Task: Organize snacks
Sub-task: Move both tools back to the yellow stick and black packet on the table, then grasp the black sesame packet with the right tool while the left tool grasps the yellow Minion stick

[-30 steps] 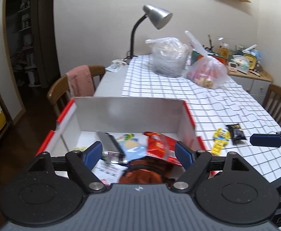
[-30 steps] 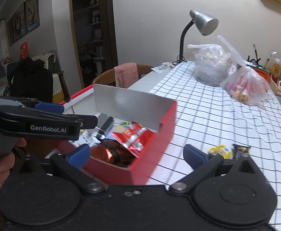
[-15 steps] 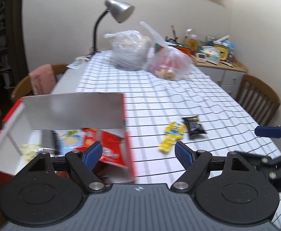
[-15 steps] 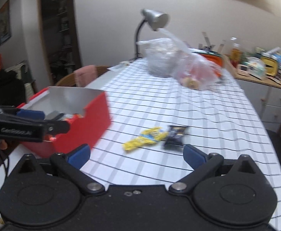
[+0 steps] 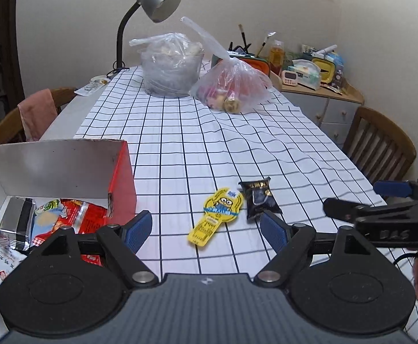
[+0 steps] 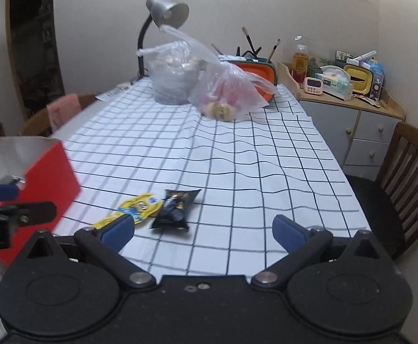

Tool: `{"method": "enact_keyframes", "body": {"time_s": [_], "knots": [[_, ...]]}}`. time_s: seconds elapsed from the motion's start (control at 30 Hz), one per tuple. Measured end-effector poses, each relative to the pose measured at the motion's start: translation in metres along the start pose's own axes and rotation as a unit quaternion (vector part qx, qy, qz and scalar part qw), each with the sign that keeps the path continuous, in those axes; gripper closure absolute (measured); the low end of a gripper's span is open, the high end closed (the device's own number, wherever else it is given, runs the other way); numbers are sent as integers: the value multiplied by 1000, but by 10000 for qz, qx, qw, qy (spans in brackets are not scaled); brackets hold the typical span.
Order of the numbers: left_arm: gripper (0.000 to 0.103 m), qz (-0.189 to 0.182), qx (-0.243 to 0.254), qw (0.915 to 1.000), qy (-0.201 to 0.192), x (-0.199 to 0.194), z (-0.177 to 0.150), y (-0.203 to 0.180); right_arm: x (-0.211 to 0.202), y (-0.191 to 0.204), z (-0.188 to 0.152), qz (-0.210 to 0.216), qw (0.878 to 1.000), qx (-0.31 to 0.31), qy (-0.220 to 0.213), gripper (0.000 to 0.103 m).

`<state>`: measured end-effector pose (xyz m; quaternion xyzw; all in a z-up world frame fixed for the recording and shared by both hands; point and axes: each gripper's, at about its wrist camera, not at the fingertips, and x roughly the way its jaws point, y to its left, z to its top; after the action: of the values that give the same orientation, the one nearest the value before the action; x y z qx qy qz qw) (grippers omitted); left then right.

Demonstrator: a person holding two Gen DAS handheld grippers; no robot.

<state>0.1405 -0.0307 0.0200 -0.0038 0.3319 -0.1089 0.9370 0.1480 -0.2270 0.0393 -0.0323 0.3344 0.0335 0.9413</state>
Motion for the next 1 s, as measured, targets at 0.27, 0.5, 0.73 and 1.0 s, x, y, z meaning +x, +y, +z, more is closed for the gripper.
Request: {"method": "enact_keyframes", "body": {"time_s": [0.27, 0.5, 0.73, 1.0], "knots": [[20, 231, -309, 9992, -46, 22, 9, 5, 71, 12, 7, -67, 9993, -98, 349, 3], [20, 375, -108, 9992, 93, 44, 16, -4, 118, 17, 9, 92, 9982, 43, 590, 20], [20, 432, 31, 9988, 243, 63, 21, -8, 133, 22, 8, 343, 9973, 74, 644, 43], [20, 419, 426, 9960, 671, 93, 21, -17, 125, 2, 2, 719, 9950, 394, 578, 71]]}}
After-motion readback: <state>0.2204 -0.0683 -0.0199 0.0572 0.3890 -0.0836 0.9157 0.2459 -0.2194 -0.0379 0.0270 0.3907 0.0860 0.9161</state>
